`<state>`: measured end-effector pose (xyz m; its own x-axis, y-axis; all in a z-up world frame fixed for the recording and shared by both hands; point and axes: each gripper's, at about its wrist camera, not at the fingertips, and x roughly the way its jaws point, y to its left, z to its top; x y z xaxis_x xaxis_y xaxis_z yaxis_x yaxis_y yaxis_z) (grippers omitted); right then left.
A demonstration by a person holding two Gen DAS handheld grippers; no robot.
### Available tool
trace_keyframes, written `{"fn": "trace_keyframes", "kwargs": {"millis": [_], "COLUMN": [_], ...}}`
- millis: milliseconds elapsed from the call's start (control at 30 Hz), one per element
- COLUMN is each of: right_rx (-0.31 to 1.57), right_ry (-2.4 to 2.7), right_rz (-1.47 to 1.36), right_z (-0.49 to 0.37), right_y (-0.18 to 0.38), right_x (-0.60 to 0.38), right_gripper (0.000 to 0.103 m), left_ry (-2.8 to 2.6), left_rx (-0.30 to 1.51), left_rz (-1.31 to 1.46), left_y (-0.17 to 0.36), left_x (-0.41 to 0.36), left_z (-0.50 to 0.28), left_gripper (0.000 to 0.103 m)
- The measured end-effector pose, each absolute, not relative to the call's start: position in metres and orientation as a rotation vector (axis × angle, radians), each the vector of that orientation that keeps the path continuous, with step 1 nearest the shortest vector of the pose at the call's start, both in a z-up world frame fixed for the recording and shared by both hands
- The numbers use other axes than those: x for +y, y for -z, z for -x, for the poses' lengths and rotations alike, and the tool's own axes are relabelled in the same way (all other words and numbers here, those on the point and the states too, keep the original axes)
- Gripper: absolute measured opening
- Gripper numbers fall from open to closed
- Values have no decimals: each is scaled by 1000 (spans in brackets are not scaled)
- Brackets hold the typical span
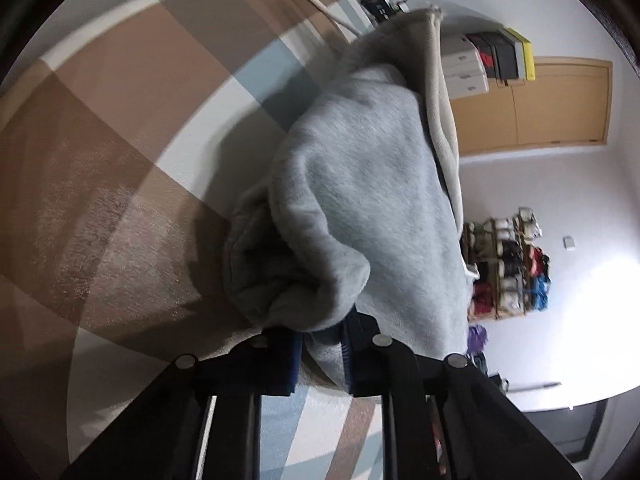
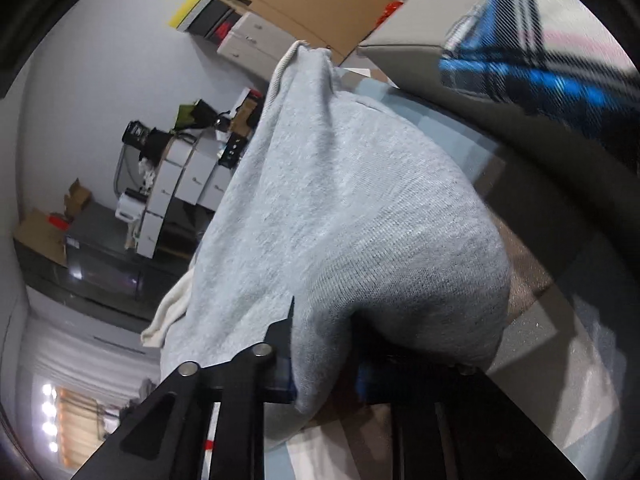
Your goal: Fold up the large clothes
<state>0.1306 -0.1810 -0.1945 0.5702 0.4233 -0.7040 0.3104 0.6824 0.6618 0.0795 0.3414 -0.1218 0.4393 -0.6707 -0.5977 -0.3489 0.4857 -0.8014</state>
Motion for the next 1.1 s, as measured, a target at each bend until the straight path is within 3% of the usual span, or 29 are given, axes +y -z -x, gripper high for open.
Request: {"fn": "trace_keyframes", "kwargs": {"millis": [467,933,1033,1100], "right_rx": [1002,1076,1172,1185], "right_ry": [-87,-58,-80,-123], "right_rz": [-653,-485,-432,-402], "right_z": [-103,-47,-44,-42], "right_y": [161,141,138,126], "right_x": [-180,-188,-180,-175], "right_gripper": [6,6,18,50], "left_ry": [159,300,331,301], "left_rx": [1105,1124,1177,1202], "left_rz": [1049,1002,966,879], "left_y": [94,81,76,65], "left_x": [332,329,329,332], "left_z": [-25,19,16,14], "left_gripper": [7,6,11,19]}}
